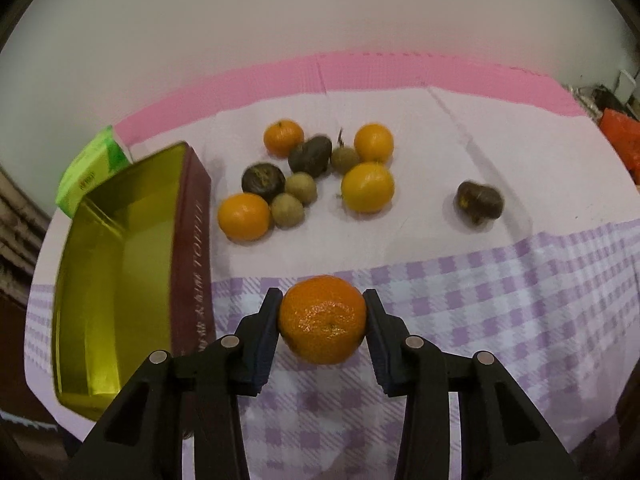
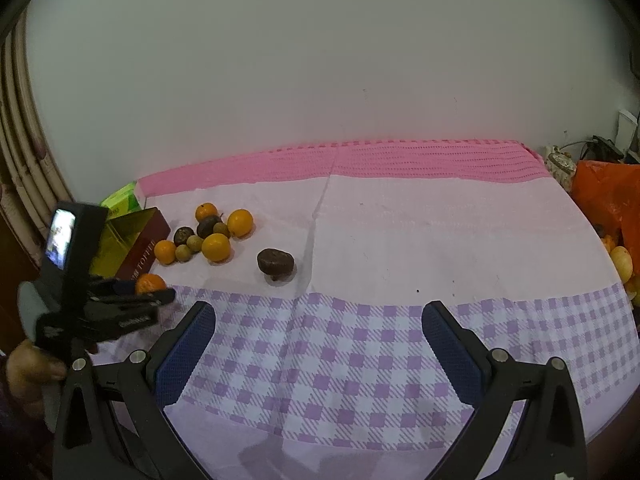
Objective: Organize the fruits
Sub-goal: 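Close the left gripper on the large mandarin and lift it, then carry the mandarin over the gold tin with the left gripper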
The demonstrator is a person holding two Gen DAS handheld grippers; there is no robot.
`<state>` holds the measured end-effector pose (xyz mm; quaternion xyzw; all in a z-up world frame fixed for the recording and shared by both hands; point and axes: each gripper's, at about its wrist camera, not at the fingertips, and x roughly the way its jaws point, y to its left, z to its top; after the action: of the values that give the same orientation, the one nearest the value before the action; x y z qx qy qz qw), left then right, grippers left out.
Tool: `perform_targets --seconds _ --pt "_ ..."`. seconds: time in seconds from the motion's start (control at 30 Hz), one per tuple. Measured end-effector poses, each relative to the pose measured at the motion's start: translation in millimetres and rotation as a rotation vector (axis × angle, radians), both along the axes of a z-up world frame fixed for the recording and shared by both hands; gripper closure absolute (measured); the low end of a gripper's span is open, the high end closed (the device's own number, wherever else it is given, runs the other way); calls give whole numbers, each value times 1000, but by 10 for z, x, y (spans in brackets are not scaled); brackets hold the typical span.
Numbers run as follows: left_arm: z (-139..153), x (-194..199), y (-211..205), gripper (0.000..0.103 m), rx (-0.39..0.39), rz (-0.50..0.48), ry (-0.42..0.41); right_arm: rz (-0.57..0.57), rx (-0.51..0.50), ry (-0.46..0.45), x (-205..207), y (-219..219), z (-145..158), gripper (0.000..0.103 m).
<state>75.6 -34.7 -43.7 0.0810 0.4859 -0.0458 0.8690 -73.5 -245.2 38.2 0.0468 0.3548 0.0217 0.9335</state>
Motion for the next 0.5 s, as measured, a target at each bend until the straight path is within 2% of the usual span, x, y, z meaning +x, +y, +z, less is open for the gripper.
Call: perform_targets --seconds 0.3,0.5 --pt "331 -195 50 62 -22 10 -47 29 -44 8 6 96 -60 0" --pt "508 -307 232 62 -27 31 -71 104 -68 -15 -8 259 -69 0"
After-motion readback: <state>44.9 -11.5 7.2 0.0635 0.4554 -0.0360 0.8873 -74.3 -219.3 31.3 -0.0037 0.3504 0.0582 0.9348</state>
